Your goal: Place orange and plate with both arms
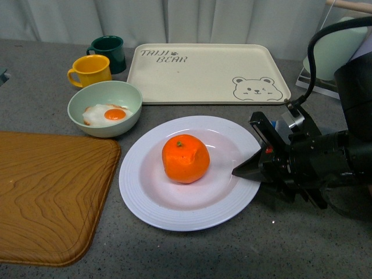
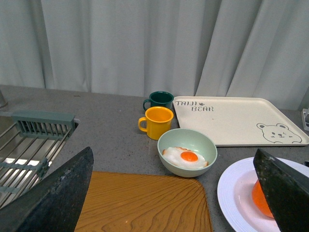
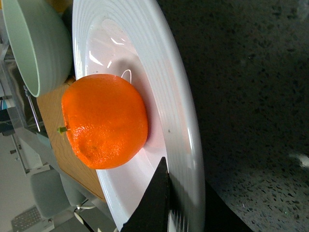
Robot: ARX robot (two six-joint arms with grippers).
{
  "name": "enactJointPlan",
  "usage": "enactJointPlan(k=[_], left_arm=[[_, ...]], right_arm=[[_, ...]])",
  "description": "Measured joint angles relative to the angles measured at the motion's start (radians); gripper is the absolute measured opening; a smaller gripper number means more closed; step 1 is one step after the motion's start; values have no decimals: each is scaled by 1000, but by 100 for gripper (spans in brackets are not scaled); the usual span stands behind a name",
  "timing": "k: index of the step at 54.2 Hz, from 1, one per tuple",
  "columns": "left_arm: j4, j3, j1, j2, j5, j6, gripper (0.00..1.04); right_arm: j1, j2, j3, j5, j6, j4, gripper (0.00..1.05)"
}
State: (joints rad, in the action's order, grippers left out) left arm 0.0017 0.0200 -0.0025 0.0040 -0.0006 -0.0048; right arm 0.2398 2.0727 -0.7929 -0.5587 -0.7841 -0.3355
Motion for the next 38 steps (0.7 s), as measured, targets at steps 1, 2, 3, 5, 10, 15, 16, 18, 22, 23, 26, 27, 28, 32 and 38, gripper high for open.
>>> enactJointPlan(k=[1,2,3,5,10,15,16,18,22,23,26,27,28,32,38], left_arm=[[0,0,0,0,0,0,98],[0,0,0,0,0,0,98],[0,0,0,0,0,0,98],[0,0,0,0,0,0,98],[0,0,0,0,0,0,98],[0,0,0,0,0,0,98],[0,0,0,0,0,0,98],[0,0,0,0,0,0,98],[0,0,0,0,0,0,98],[0,0,0,0,0,0,98],[0,0,0,0,0,0,98],[0,0,0,0,0,0,98],[0,0,0,0,0,0,98],[0,0,0,0,0,0,98],[0,0,0,0,0,0,98]], right_arm=[[0,-2,6,0,-6,-20,3],[0,-2,10,0,-8,-31,3],[-1,-2,19,-2,-14,-57,3],[-3,-2,34,-5,-22,-100,3],[-13,-2,66,-18,-37,-217,3],[-32,-2,82,-50,-77,-336,3],[-38,-3,84,-56,-87,-367,3],[-46,-3,84,-68,-116,-417,3],[-63,-3,74,-79,-167,-503,3],[-64,-3,70,-79,-172,-506,3],[-77,3,37,-78,-202,-509,3],[-81,10,22,-78,-211,-507,3],[-83,13,14,-77,-216,-506,3],[-92,52,-49,-62,-259,-507,3],[-93,135,-174,-42,-315,-459,3]])
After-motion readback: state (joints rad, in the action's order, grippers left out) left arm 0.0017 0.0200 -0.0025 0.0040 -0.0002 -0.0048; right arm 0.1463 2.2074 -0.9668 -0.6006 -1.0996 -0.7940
